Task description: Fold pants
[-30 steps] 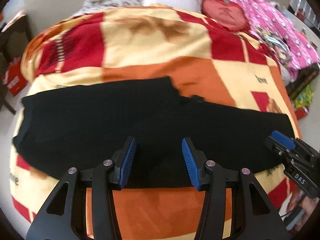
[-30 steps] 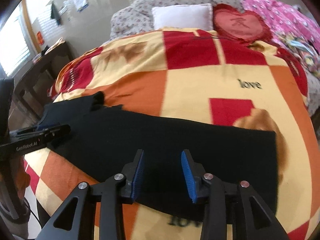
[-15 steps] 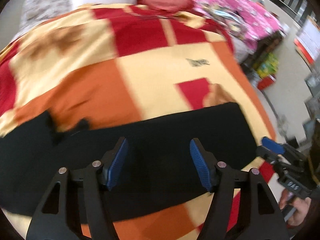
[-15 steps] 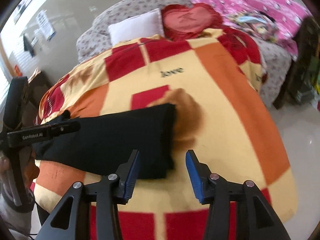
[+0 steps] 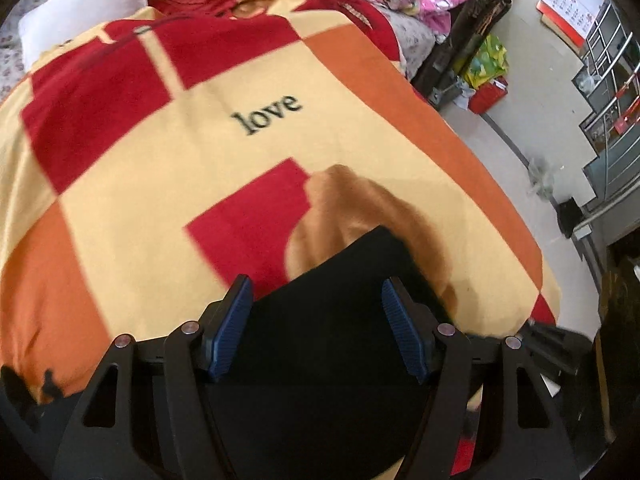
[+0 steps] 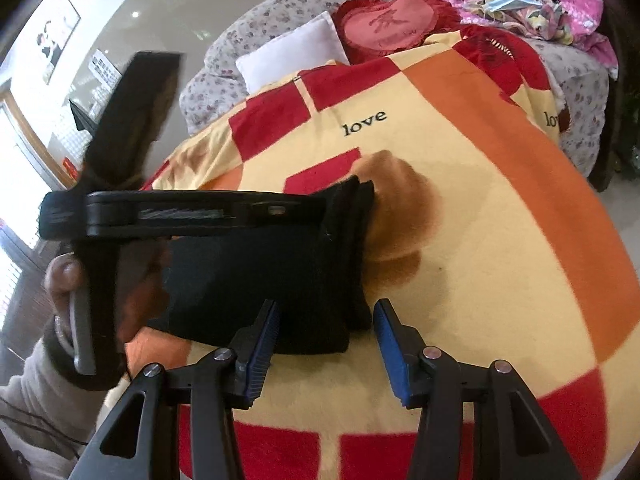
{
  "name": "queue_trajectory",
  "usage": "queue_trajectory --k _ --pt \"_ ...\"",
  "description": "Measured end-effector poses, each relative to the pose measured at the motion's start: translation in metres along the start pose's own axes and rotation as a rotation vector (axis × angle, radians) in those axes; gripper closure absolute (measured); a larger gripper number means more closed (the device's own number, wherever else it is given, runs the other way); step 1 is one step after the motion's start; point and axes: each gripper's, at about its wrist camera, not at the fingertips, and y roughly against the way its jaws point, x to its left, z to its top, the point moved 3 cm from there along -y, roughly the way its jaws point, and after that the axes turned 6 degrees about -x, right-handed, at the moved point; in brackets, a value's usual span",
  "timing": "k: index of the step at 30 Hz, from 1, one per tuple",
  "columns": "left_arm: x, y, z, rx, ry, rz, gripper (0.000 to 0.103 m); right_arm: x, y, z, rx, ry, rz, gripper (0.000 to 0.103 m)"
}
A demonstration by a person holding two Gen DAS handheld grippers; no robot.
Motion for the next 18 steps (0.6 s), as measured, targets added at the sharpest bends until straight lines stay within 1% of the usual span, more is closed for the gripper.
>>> queue_trajectory --k 4,5,7,12,13,14,15,16,17,18 --pt "-0.012 -0.011 0.008 0.003 -0.029 -0.014 0.036 0.004 -0.006 0.001 -0.015 0.019 0.012 0.054" --pt "-0.015 -0.013 0.010 0.006 -0.033 -0.031 0.036 0.004 -0.007 0.003 -0.018 0.020 0.014 0.054" --pt "-0.018 -0.016 0.012 0.010 -0.036 -0.042 0.032 0.006 -0.010 0.003 -0.029 0.013 0.026 0.053" --pt "-0.033 -0.022 0.012 -0.013 -0.118 -0.002 0.033 0.005 -0.015 0.005 -0.056 -0.028 0.061 0.054" --pt "-0.033 -0.022 0.012 -0.020 -0.119 -0.005 0.042 0.004 -0.017 0.006 -0.055 -0.040 0.067 0.062" --pt "-0.032 -0.021 0.011 -0.026 -0.118 -0.014 0.049 0.003 -0.019 0.006 -0.052 -0.047 0.065 0.066" --pt "-0.031 -0.019 0.012 -0.023 -0.108 -0.031 0.062 0.002 -0.020 0.007 -0.054 -0.054 0.065 0.074" --pt "-0.029 -0.018 0.011 -0.018 -0.097 -0.041 0.069 0.002 -0.022 0.008 -0.053 -0.064 0.069 0.082" --pt "-0.024 -0.014 0.010 -0.016 -0.077 -0.060 0.073 0.005 -0.022 0.010 -0.063 -0.067 0.077 0.084" --pt "-0.021 -0.009 0.009 -0.019 -0.061 -0.078 0.080 0.009 -0.020 0.013 -0.073 -0.058 0.078 0.085"
